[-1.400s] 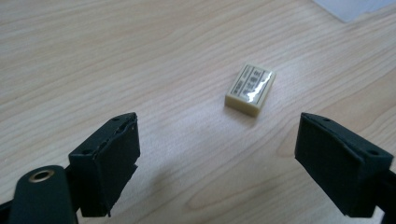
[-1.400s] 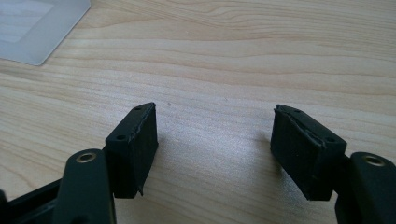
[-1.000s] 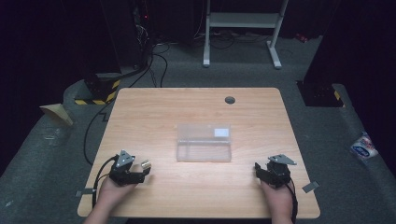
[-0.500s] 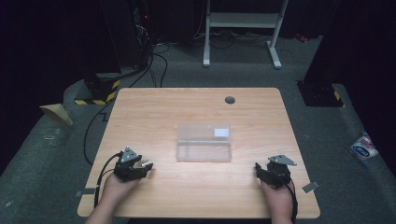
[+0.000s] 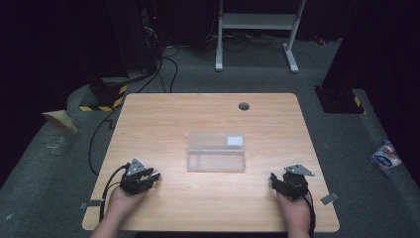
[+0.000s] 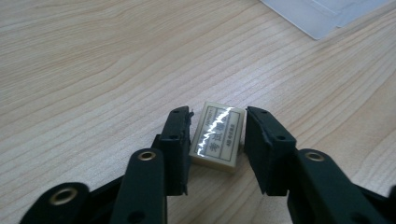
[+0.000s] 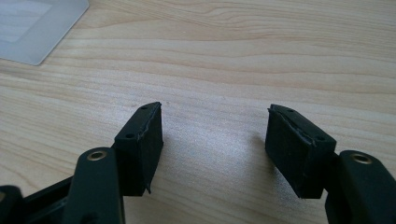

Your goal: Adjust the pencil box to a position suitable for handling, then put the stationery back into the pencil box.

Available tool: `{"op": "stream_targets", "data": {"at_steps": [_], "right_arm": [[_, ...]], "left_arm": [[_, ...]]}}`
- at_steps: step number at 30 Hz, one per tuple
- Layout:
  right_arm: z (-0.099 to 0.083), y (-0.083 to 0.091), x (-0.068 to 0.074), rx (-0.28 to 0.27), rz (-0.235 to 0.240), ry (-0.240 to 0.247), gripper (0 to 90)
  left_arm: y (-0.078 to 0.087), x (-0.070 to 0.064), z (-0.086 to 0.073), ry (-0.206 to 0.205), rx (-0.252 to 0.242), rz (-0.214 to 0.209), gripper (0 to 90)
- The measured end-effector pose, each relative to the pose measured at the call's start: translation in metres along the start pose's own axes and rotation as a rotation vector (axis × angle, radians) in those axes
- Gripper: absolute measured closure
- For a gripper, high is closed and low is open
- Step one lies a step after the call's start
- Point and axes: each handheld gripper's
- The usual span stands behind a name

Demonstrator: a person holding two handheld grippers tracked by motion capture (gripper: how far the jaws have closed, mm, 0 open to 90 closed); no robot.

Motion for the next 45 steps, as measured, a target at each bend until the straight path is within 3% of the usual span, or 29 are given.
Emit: {"op": "stream_targets", "data": {"at_steps": [10, 13, 16, 17, 23, 26, 30, 32, 34, 45], "right_arm": [[0.0, 0.0, 0.0, -0.001, -0.007, 0.001, 36.6], [0.0, 0.0, 0.0, -0.001, -0.007, 0.001, 36.7], [0.0, 0.0, 0.0, -0.001, -0.006, 0.001, 36.8], [0.0, 0.0, 0.0, -0.001, -0.007, 0.001, 36.9], [0.0, 0.0, 0.0, -0.001, -0.007, 0.002, 37.3], [0.0, 0.0, 0.0, 0.0, -0.002, -0.008, 37.5], [0.0, 0.0, -0.001, 0.001, 0.006, -0.01, 37.5], [0.0, 0.0, -0.001, 0.001, 0.01, -0.012, 37.5], [0.0, 0.0, -0.001, 0.001, 0.011, -0.013, 37.4], [0.0, 0.0, -0.002, 0.001, 0.01, -0.007, 37.8]], "left_arm": [[0.0, -0.002, -0.001, -0.03, -0.01, -0.001, 67.4], [0.001, -0.003, -0.001, -0.024, -0.015, 0.0, 67.8], [0.006, -0.004, 0.0, 0.022, -0.054, -0.026, 67.9], [0.007, -0.003, 0.0, 0.012, -0.061, -0.025, 67.9], [0.015, -0.013, 0.001, 0.013, -0.099, -0.022, 68.0], [0.022, -0.022, 0.0, -0.02, -0.13, -0.015, 67.9], [0.027, -0.031, -0.003, -0.029, -0.141, -0.004, 67.9], [0.028, -0.033, -0.004, -0.003, -0.147, -0.013, 67.9], [0.027, -0.035, -0.002, 0.05, -0.155, -0.023, 67.9], [0.013, -0.052, 0.012, 0.052, -0.124, 0.036, 68.0]]}}
Point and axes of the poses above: each handheld gripper's, and its own axes: y roughly backward along the jaws, z roughly out of its top, x roughly to its left, and after that the axes turned 1 degree about y, right-handed
